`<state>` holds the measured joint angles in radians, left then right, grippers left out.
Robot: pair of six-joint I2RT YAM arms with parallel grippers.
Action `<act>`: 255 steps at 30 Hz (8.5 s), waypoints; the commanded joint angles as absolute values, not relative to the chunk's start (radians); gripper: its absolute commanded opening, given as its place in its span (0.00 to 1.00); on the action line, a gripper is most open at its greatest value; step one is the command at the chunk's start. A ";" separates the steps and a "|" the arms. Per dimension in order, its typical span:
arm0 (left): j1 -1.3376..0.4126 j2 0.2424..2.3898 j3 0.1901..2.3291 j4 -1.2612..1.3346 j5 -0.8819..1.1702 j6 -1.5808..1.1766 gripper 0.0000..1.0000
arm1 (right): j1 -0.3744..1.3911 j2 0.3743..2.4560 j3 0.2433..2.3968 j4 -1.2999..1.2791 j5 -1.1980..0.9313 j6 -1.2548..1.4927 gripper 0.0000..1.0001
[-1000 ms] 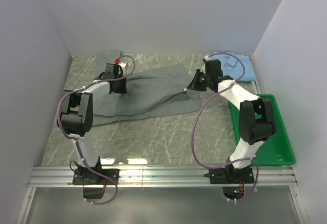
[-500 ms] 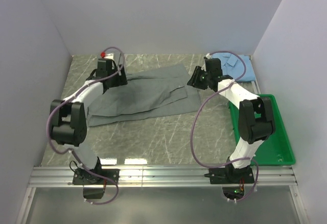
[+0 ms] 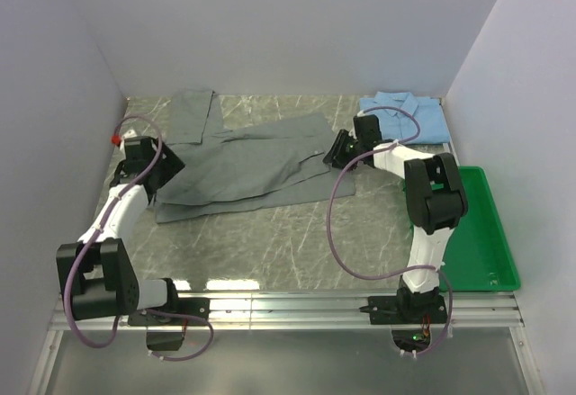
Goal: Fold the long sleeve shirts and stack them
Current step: Fold the shirt
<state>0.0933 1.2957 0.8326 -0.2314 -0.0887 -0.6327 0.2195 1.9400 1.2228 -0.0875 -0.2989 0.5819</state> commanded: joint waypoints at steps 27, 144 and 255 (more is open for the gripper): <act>0.158 1.290 0.790 -0.195 0.009 -0.649 0.81 | 0.212 1.878 1.189 -0.067 -0.377 0.623 0.00; 0.245 1.052 0.607 -0.326 -0.030 -1.043 0.98 | 0.239 1.555 0.903 0.127 -0.532 0.660 0.52; 0.173 1.003 0.489 -0.313 -0.150 -1.102 0.51 | 0.211 1.615 0.954 -0.014 -0.296 0.542 0.52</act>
